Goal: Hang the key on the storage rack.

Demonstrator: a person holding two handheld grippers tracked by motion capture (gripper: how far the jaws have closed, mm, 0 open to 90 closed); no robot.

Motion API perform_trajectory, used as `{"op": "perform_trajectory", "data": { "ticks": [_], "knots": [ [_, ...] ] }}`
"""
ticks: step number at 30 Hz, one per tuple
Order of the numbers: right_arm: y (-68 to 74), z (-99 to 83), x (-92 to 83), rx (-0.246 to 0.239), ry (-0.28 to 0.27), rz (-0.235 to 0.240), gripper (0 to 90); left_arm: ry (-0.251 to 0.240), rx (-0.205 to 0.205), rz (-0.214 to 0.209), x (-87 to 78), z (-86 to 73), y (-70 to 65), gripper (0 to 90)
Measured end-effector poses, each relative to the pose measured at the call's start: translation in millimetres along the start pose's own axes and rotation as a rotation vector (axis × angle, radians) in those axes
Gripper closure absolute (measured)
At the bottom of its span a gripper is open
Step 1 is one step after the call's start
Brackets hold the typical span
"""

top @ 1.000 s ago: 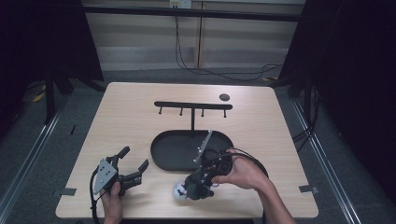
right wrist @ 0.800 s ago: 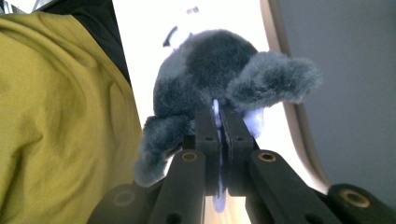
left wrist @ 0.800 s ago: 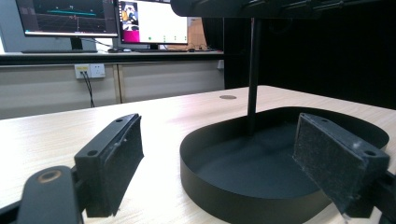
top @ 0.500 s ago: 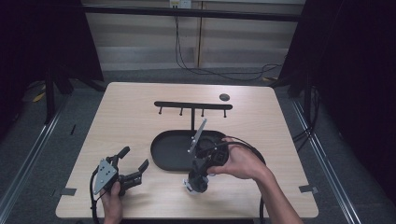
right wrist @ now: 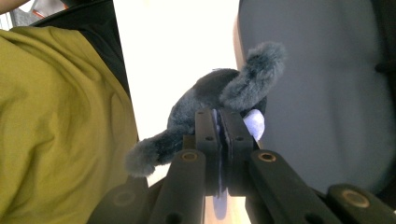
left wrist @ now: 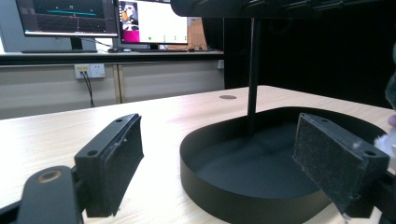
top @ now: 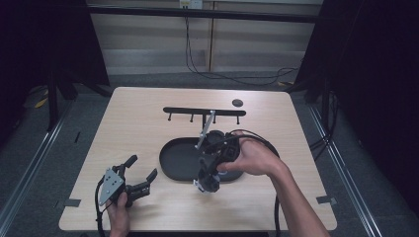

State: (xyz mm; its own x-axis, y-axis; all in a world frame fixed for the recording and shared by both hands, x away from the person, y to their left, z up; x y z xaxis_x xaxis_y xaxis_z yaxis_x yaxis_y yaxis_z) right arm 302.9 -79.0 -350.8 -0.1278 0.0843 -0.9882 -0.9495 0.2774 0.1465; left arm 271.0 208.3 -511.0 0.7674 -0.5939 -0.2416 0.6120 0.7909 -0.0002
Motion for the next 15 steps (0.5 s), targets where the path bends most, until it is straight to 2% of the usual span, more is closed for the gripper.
{"op": "perform_trajectory", "data": {
  "ticks": [6,15],
  "knots": [
    [-4.3,8.8,-9.8,-0.024,0.019,0.006,87.4,-0.003,-0.005,-0.001,0.2,0.1,-0.4,15.5],
    [-13.3,19.3,-19.1,-0.023,0.015,-0.003,87.4,-0.004,-0.005,-0.001,0.3,0.1,-0.3,15.6]
  ]
}}
Point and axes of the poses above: each handheld gripper's, and its own axes: x roughly forward along the jaws, z roughly out of its top, y roughly to its left, the point moved 2 cm from there along x, roughly forward along the jaws, and after that the axes turned 13 degrees about y, right-handed, at the moved point
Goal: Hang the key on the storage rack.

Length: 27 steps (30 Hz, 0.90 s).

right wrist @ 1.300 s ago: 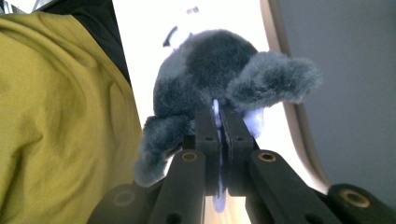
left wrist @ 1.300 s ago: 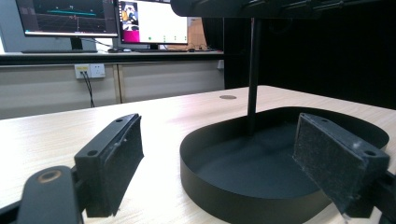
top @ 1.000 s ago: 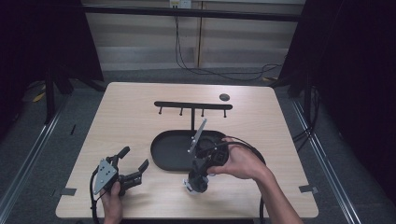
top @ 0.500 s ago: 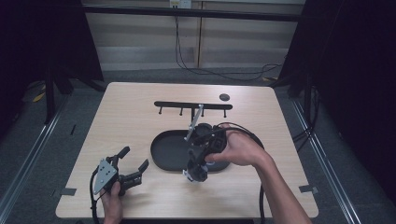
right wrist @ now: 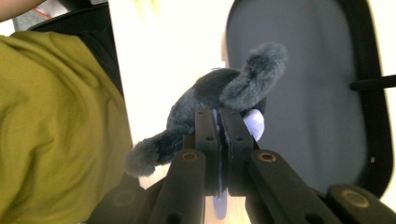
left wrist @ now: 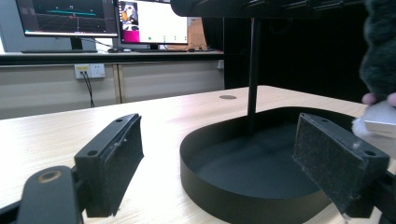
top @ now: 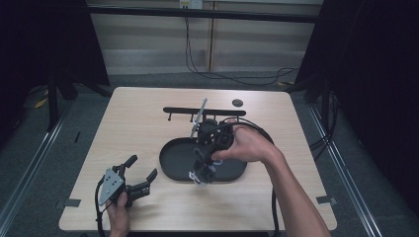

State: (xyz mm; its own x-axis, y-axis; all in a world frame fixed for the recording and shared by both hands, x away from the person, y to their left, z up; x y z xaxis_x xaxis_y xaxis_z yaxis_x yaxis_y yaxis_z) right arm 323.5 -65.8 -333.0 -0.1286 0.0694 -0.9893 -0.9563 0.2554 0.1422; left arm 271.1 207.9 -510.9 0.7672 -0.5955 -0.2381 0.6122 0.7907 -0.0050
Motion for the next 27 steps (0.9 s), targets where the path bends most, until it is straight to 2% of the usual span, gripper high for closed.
{"op": "perform_trajectory", "data": {
  "ticks": [2,7,11,18,27],
  "knots": [
    [-3.5,1.3,-0.8,-0.007,0.002,-0.002,87.4,-0.001,-0.002,0.000,0.0,0.0,-0.1,15.6],
    [-11.2,4.0,-3.0,0.013,0.015,0.018,87.4,0.000,0.000,0.000,-0.1,0.0,0.0,15.5],
    [-17.5,5.5,-6.6,0.023,-0.001,0.015,87.3,0.001,0.000,-0.001,-0.1,0.0,0.0,15.5],
    [-24.1,7.3,-12.6,0.032,0.002,0.003,87.4,0.000,0.000,-0.002,-0.1,0.0,0.0,15.6],
    [-35.7,15.0,-22.7,0.041,0.030,-0.008,87.4,0.000,0.001,-0.001,0.0,0.0,0.0,15.5]
  ]
}}
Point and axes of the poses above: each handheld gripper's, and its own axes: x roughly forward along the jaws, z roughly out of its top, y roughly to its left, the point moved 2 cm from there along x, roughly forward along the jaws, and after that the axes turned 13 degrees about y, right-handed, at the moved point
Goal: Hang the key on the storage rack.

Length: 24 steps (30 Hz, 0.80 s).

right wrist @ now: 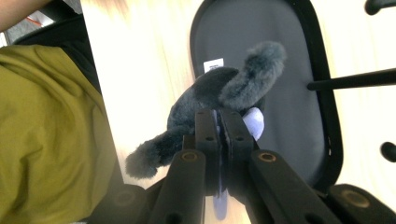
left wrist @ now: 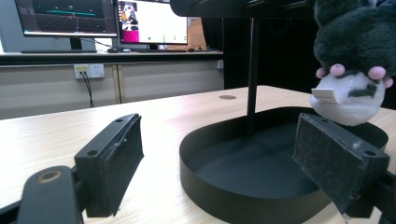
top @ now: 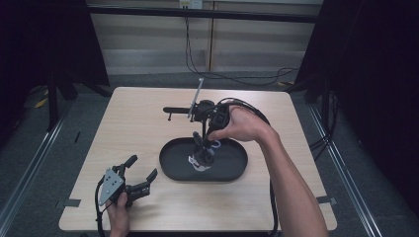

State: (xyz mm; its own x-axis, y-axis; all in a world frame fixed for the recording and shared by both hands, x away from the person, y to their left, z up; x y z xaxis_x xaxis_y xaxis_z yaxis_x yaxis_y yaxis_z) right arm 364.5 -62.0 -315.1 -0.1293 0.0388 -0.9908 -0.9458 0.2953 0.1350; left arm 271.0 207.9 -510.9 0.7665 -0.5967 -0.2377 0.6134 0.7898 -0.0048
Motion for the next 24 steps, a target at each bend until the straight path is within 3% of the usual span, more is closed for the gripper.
{"op": "perform_trajectory", "data": {
  "ticks": [24],
  "knots": [
    [-23.1,14.0,-16.2,0.000,0.010,-0.013,87.4,-0.001,-0.003,-0.001,0.1,0.0,-0.2,15.6]
  ]
}}
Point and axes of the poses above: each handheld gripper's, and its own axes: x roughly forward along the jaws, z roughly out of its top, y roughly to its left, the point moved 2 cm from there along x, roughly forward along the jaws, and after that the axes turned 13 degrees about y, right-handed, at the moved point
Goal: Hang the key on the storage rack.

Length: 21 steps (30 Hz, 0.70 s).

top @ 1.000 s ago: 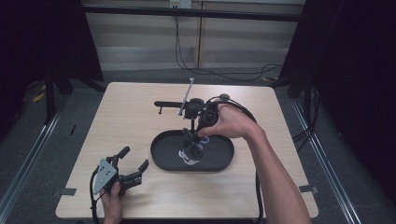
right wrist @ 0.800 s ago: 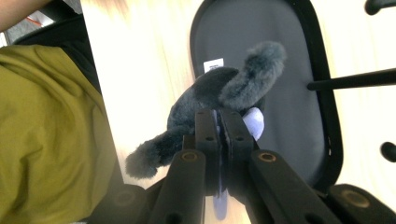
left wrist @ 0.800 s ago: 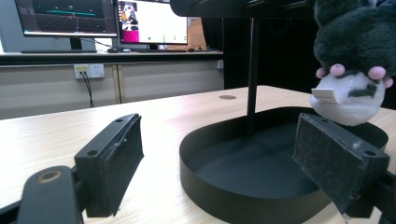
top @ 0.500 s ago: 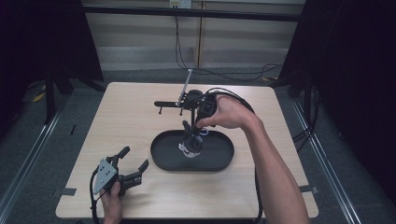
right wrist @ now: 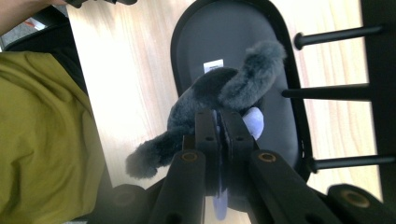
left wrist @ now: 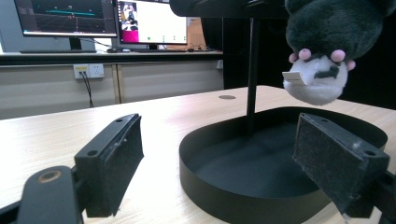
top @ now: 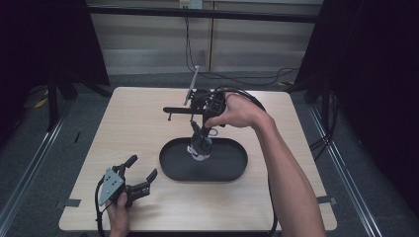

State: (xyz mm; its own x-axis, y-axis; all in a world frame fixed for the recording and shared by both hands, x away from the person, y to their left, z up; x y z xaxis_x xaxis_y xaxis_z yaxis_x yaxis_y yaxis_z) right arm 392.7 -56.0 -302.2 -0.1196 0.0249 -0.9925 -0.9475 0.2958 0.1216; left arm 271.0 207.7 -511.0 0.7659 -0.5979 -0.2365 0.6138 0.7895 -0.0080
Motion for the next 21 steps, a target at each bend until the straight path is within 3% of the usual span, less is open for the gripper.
{"op": "perform_trajectory", "data": {
  "ticks": [17,21],
  "knots": [
    [-20.2,5.7,0.4,0.031,-0.015,0.000,87.4,0.003,0.004,0.001,-0.2,-0.1,0.3,15.5],
    [-27.2,5.5,3.5,0.040,0.003,0.004,87.3,0.002,0.004,0.000,-0.2,-0.1,0.2,15.5]
  ]
}}
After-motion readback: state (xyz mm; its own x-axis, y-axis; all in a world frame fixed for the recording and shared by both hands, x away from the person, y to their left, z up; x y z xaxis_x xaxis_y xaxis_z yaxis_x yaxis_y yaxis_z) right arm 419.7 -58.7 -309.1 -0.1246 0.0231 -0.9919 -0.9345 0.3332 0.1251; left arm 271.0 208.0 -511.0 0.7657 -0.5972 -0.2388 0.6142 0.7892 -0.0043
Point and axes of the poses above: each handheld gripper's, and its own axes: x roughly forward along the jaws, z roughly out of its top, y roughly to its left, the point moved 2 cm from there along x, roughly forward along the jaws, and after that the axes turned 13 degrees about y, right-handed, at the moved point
